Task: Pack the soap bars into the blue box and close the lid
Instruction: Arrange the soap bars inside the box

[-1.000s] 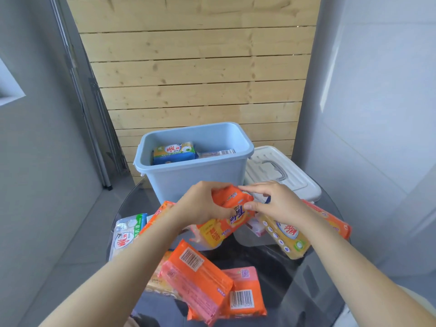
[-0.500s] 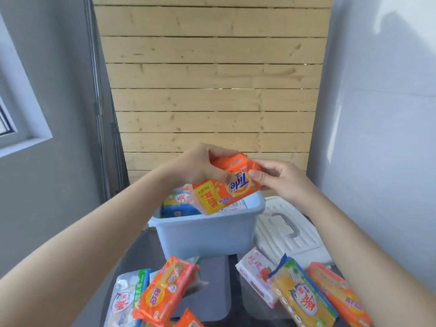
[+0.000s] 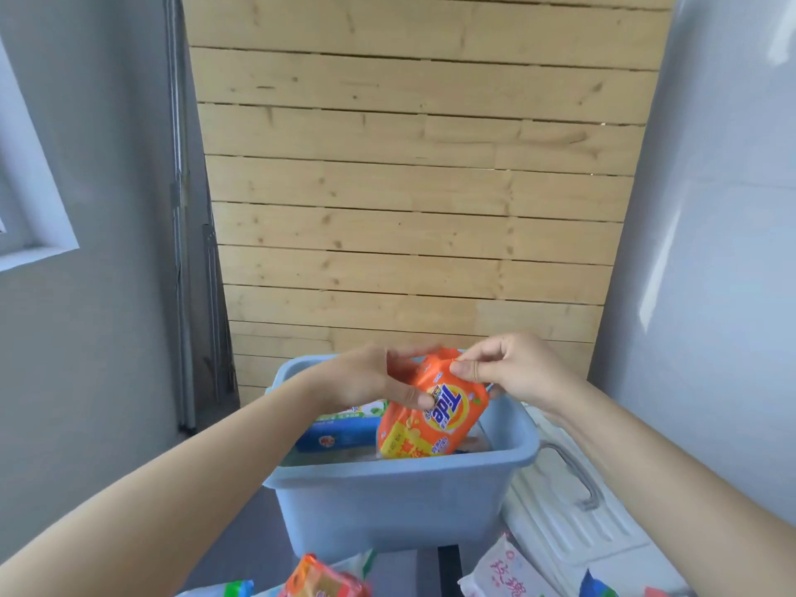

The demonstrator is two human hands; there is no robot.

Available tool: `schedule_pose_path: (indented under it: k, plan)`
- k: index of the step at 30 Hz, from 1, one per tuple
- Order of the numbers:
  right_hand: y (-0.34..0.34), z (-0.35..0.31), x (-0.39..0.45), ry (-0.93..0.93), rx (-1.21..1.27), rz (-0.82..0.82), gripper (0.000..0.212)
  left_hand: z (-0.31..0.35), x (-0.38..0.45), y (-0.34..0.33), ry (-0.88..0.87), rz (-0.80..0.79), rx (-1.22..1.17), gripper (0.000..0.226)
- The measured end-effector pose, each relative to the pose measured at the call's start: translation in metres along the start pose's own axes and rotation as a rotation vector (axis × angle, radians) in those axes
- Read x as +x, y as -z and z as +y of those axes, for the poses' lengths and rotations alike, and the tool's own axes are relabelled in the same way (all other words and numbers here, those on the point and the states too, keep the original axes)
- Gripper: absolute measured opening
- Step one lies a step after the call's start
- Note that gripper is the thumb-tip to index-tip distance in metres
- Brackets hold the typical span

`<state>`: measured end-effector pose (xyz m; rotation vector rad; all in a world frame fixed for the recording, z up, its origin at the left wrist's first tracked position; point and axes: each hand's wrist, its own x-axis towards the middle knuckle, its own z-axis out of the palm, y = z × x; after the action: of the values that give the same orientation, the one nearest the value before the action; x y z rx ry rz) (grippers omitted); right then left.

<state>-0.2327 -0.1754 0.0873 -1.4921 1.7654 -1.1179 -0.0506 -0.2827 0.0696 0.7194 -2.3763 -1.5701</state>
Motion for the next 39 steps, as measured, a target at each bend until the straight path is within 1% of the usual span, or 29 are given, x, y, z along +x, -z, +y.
schedule_pose_path:
  k: [2,6,9,11,13,15,18,20,22,24,28,34,36,39]
  plan:
    - [-0.007,0.003,0.002,-0.010,0.025,-0.036,0.006,-0.009,0.003,0.002,0.001,-0.057,0.015,0.075]
    - [-0.015,0.003,0.003,-0.032,0.042,-0.092,0.006,-0.016,0.005,0.010,0.021,-0.151,-0.016,0.070]
    - [-0.016,0.006,0.002,-0.091,-0.021,-0.139,0.014,-0.019,0.010,0.007,0.069,-0.179,0.041,0.070]
    - [-0.015,0.010,0.000,-0.144,-0.067,-0.179,0.015,-0.020,0.014,0.001,0.101,-0.200,0.043,0.064]
    - [-0.012,0.013,-0.002,-0.200,-0.105,-0.224,0.010,-0.020,0.017,-0.007,0.113,-0.192,0.039,0.053]
    - [-0.007,0.014,-0.002,-0.226,-0.225,-0.263,0.011,-0.020,0.019,-0.013,0.110,-0.153,0.056,0.043]
    - [0.000,0.015,0.000,-0.193,-0.500,-0.303,0.018,-0.020,0.017,-0.014,0.089,-0.058,0.090,0.030]
    - [0.002,0.014,0.002,-0.173,-0.587,-0.323,0.014,-0.022,0.014,-0.013,0.089,-0.026,0.114,0.028]
    - [0.001,0.012,0.004,-0.166,-0.546,-0.350,0.008,-0.024,0.010,-0.013,0.120,-0.028,0.118,0.031]
    - [-0.004,0.011,0.004,-0.165,-0.498,-0.382,0.017,-0.026,0.006,-0.014,0.167,-0.043,0.129,0.037]
    - [-0.019,0.014,0.008,-0.201,-0.585,-0.476,0.025,-0.021,0.001,-0.017,0.260,-0.145,0.156,0.050]
    - [-0.031,0.013,0.020,-0.457,-0.552,-0.677,0.053,-0.017,0.002,-0.030,0.485,-0.212,0.179,0.071]
    - [-0.035,0.018,0.023,-0.531,-0.507,-0.686,0.057,-0.018,0.003,-0.029,0.525,-0.237,0.179,0.076]
    - [-0.037,0.023,0.027,-0.585,-0.457,-0.676,0.059,-0.025,0.007,-0.028,0.560,-0.262,0.150,0.081]
